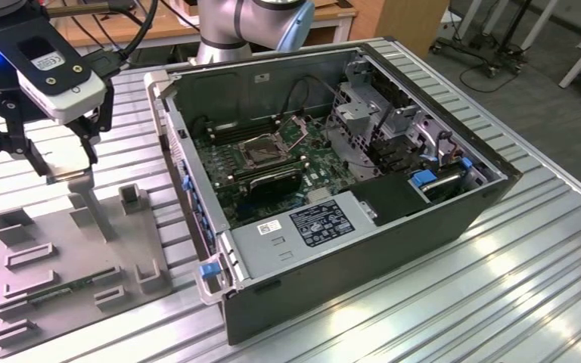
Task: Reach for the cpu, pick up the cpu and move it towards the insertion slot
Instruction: 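Pick up the cpu and move it towards the insertion slot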
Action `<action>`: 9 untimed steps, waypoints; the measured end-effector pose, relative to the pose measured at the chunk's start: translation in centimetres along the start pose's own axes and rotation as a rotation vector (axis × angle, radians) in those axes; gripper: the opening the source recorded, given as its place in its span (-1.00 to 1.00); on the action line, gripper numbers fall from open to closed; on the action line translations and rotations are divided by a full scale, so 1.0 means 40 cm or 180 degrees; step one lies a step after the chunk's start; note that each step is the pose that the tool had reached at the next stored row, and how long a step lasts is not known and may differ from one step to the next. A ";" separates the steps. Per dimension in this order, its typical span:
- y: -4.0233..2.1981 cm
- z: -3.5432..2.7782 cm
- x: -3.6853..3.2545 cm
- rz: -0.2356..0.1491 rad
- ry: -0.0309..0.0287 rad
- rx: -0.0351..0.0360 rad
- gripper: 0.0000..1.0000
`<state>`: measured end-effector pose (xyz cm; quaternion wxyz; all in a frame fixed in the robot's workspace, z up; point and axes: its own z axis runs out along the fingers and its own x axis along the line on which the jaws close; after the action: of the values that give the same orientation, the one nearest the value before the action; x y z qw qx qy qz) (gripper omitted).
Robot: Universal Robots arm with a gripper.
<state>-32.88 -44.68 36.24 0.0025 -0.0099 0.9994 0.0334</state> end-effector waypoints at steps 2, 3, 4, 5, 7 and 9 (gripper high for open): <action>0.000 0.000 0.000 0.0000 0.0000 0.0000 0.07; 0.000 0.000 0.000 0.0000 0.0000 0.0000 0.07; 0.000 0.000 -0.001 0.0000 0.0000 0.0000 0.07; 0.000 0.000 -0.002 0.0000 0.0000 0.0000 0.07; 0.000 0.000 -0.004 0.0000 0.0000 0.0000 0.07; 0.000 0.000 -0.008 0.0000 0.0000 0.0000 0.07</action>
<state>-32.56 -44.68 36.25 0.0025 -0.0099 0.9994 0.0334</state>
